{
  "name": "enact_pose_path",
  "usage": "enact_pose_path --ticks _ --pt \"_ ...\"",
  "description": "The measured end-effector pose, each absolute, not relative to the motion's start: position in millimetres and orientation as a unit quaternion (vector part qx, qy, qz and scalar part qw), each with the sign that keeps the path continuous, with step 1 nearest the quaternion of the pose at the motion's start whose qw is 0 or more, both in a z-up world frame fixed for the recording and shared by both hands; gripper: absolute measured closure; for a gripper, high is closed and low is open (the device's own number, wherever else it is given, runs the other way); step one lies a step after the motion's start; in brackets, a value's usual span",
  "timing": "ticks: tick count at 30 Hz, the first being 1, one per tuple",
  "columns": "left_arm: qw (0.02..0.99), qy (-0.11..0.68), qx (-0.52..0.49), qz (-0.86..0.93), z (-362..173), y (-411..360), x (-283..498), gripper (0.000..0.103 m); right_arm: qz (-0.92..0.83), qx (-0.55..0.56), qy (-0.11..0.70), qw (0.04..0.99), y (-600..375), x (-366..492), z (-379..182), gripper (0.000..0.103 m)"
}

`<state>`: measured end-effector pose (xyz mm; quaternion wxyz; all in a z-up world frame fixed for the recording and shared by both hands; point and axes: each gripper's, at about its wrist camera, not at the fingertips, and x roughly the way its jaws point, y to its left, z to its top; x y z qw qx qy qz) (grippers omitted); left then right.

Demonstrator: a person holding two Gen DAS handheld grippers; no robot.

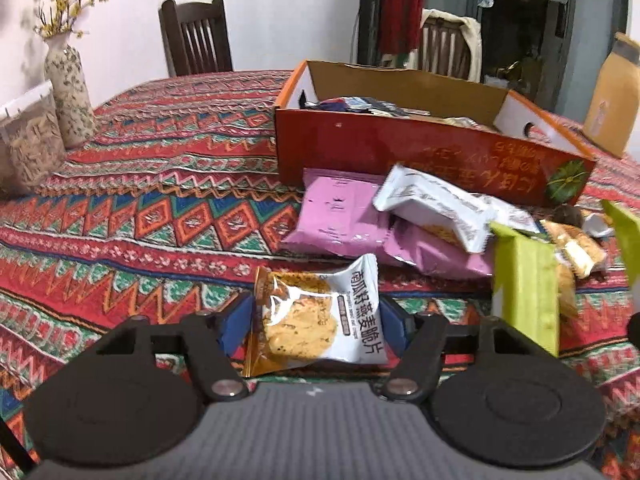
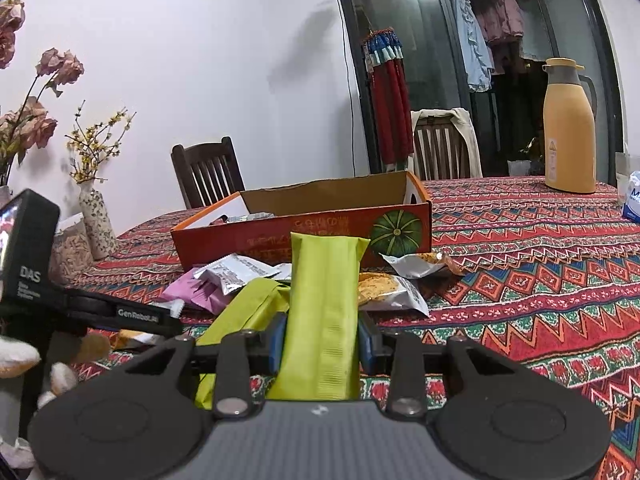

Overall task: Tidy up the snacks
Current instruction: 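Grasp a green bar packet with the right gripper while the left grasps a cookie packet, then carry both held packets over the orange box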

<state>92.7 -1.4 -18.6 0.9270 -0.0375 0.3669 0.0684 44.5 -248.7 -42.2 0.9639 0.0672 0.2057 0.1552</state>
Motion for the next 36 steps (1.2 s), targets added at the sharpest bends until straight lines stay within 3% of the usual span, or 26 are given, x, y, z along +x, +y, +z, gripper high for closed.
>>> enact_pose_path --ticks 3,19,36 --pt "0.931 0.358 -0.041 0.057 -17 0 86 0.052 0.156 0.069 0.206 0.964 -250 42 -43 0.068" --pt "0.953 0.298 -0.042 0.02 20 0 62 0.053 0.15 0.063 0.194 0.968 -251 38 -32 0.068" --pt "0.973 0.227 -0.04 0.0 83 -10 123 0.053 0.143 0.037 0.136 0.98 -235 107 23 0.068"
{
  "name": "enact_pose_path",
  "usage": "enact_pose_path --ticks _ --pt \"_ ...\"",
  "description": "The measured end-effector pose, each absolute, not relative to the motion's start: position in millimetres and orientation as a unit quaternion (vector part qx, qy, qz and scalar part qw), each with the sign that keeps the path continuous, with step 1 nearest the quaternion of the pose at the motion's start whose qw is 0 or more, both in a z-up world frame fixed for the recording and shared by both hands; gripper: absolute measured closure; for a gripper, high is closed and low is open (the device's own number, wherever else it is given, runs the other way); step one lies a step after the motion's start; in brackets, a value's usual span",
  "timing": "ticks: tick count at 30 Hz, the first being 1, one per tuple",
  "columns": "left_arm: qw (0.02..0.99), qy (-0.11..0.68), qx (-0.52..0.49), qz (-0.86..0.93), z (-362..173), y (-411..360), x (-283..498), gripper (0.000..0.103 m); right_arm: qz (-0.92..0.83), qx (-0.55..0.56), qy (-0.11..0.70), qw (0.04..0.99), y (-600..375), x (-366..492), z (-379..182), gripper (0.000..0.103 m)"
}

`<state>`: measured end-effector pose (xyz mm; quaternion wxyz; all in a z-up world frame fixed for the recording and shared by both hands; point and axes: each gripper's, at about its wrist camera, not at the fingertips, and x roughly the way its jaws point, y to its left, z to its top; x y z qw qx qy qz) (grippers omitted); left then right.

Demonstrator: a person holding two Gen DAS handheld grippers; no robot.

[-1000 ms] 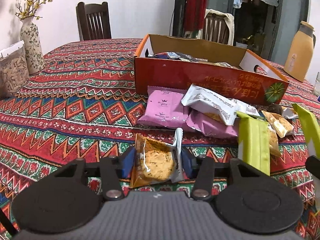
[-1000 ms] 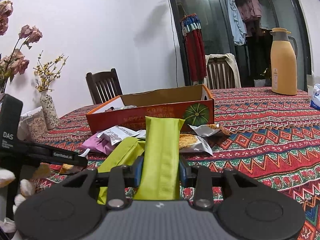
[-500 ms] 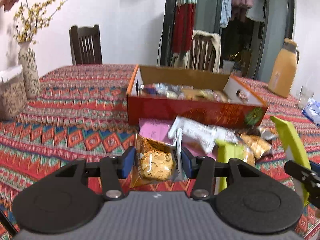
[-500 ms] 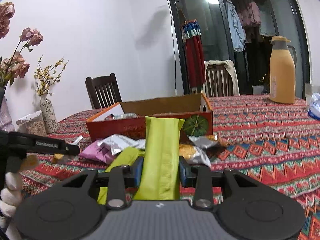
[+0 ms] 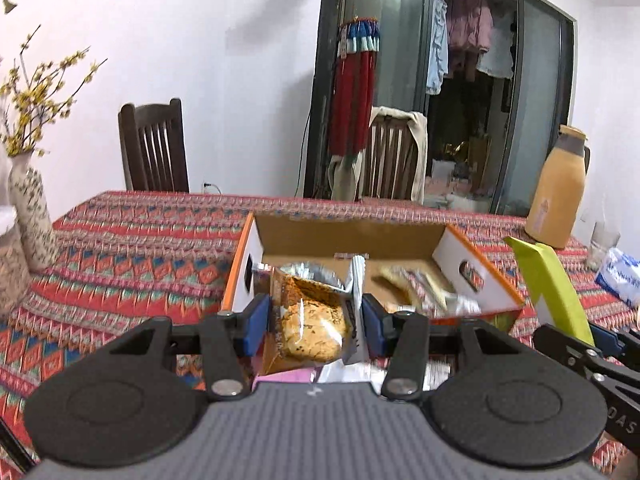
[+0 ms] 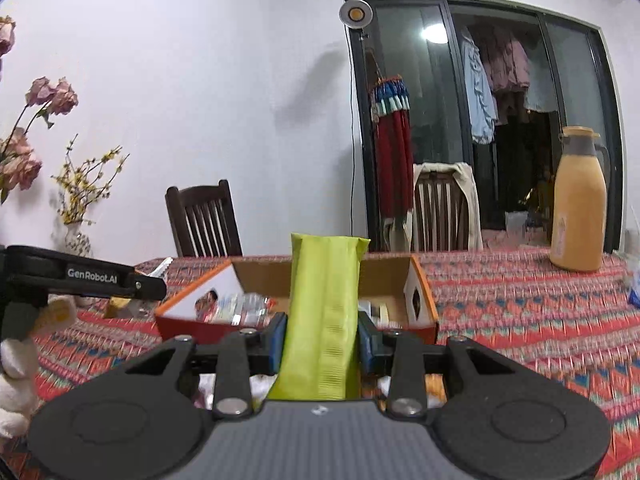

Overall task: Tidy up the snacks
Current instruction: 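Carry both held packets over the orange box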

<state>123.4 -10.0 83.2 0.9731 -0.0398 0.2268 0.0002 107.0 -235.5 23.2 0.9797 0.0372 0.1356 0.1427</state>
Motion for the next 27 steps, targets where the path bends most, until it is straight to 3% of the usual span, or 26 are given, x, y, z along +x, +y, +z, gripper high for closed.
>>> enact_pose_path --ticks 13,27 --pt "0.976 0.207 -0.063 0.017 103 -9 205 0.053 0.129 0.029 0.114 0.985 -213 217 51 0.068" --pt "0.966 0.246 -0.074 0.027 50 1 257 0.053 0.116 0.039 0.169 0.978 -212 275 7 0.068"
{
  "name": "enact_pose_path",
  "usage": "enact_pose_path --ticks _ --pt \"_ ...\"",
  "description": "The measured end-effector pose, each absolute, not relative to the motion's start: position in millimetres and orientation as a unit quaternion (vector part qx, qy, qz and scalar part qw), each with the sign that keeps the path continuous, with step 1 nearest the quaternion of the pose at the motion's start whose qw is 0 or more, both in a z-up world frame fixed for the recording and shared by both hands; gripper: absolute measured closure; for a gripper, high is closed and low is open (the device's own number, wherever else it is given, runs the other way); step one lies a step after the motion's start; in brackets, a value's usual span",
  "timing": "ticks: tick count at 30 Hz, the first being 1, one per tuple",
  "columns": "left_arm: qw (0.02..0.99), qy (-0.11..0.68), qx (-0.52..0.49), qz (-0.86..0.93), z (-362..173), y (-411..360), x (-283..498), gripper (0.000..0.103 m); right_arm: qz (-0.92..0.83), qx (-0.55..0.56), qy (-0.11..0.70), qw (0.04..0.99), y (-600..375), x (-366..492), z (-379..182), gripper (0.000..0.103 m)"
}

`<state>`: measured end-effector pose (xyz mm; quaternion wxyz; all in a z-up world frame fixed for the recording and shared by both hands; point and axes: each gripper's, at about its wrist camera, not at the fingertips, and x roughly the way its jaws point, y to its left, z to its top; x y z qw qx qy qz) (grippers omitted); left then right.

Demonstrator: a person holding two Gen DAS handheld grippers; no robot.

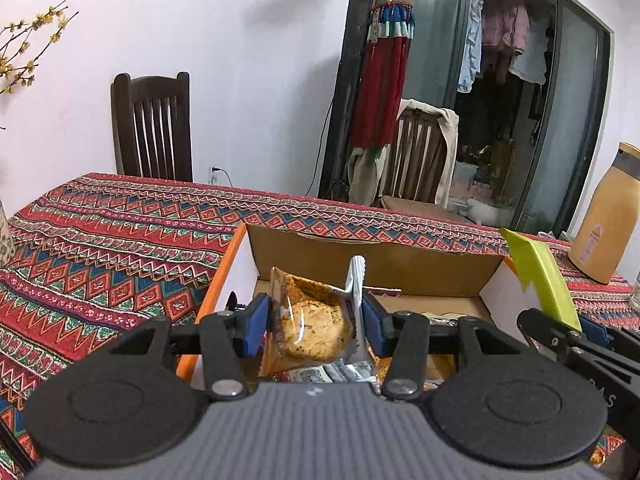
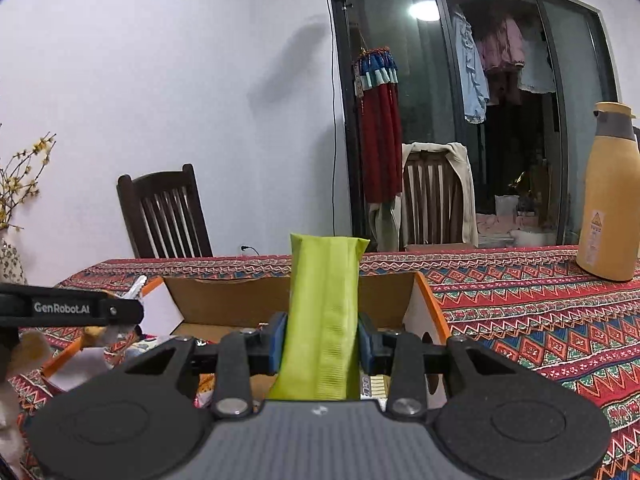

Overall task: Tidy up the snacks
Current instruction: 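Carry both held packets over the orange box, then open both grippers to drop the packets into the box, then move both open grippers back to the snack pile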

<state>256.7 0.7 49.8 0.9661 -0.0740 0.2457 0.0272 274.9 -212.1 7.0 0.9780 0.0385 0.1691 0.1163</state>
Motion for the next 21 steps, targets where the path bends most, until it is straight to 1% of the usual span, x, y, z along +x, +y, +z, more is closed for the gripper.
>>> enact_pose_path --ticks 4,5,6,7,8,9,10,11,12,21 --pt "0.968 0.241 -0.065 0.032 45 -4 253 0.051 0.114 0.032 0.169 0.979 -210 272 3 0.067" --pt "0.968 0.241 -0.064 0.033 45 -6 253 0.047 0.113 0.031 0.171 0.978 -209 271 3 0.066" --pt "0.968 0.241 -0.065 0.033 45 -6 253 0.037 0.114 0.03 0.172 0.978 -209 271 2 0.065" --pt "0.969 0.237 -0.066 0.033 45 -7 252 0.032 0.112 0.03 0.172 0.978 -209 272 3 0.061" --pt "0.97 0.231 -0.066 0.034 45 -8 250 0.022 0.11 0.031 0.17 0.979 -209 271 3 0.055" --pt "0.971 0.228 -0.067 0.034 46 -8 249 0.011 0.109 0.033 0.168 0.979 -210 270 4 0.037" --pt "0.972 0.223 -0.069 0.035 46 -7 247 0.005 0.107 0.037 0.165 0.98 -211 268 5 0.015" --pt "0.973 0.218 -0.071 0.039 47 -6 245 0.0 0.103 0.04 0.159 0.981 -213 266 5 0.005" --pt "0.973 0.213 -0.072 0.042 47 -5 244 0.0 0.096 0.041 0.155 0.982 -213 265 5 0.0" --pt "0.972 0.213 -0.086 0.052 49 -2 240 0.0 0.082 0.053 0.144 0.985 -219 260 7 0.0"
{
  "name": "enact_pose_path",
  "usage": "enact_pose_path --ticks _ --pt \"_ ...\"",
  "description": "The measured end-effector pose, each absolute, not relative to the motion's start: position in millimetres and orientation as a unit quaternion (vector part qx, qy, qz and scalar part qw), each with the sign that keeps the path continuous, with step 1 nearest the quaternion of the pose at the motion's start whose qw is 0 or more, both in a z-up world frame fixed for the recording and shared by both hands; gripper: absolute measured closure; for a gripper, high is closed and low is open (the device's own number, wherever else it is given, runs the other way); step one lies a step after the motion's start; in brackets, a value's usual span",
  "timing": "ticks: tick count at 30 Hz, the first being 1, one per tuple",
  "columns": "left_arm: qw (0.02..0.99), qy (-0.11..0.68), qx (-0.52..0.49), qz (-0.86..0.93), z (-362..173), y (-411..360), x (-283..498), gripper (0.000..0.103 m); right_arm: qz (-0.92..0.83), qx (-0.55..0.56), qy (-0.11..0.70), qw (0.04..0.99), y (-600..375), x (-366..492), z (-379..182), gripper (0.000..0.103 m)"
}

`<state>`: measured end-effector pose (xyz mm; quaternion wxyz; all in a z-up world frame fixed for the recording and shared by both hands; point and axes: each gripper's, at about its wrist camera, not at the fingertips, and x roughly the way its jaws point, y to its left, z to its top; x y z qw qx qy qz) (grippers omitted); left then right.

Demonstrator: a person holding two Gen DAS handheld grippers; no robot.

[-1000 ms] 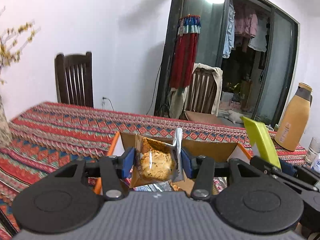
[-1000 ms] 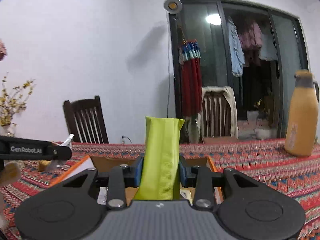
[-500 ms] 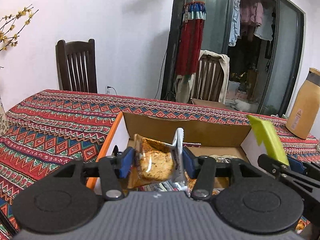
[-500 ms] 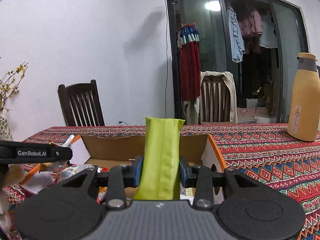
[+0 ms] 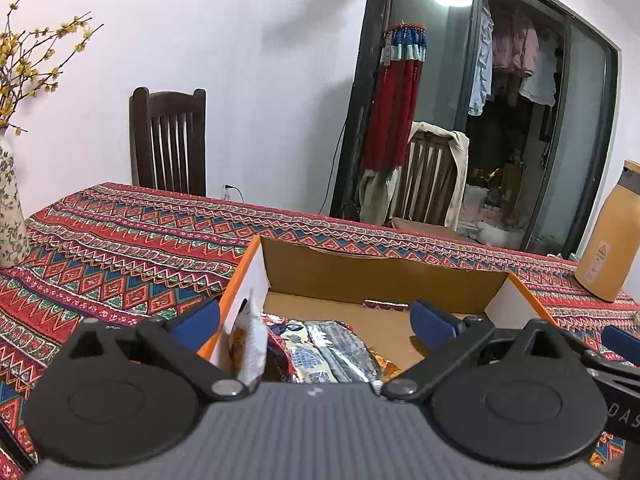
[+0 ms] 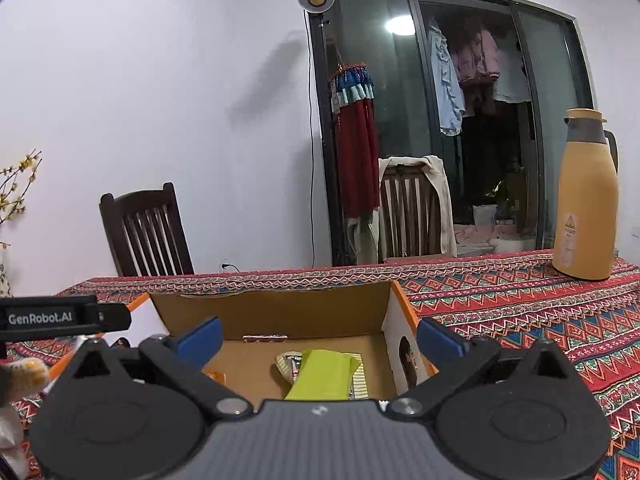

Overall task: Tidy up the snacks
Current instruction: 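Move both open grippers back to the snack pile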

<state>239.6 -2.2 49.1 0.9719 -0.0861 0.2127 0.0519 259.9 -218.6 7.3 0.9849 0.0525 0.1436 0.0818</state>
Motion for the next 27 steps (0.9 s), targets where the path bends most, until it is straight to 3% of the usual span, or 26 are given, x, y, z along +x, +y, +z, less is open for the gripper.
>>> enact_pose_path --ticks 8,15,27 --pt "0.973 0.205 -0.091 0.046 65 1 228 0.0 0.075 0.056 0.139 0.986 -224 255 15 0.0" --pt "0.981 0.162 -0.102 0.022 109 9 184 0.0 0.1 0.07 0.062 0.991 -236 197 56 0.0" --pt "0.983 0.169 -0.064 -0.027 103 4 109 0.0 0.121 0.066 0.095 0.986 -255 115 44 0.0"
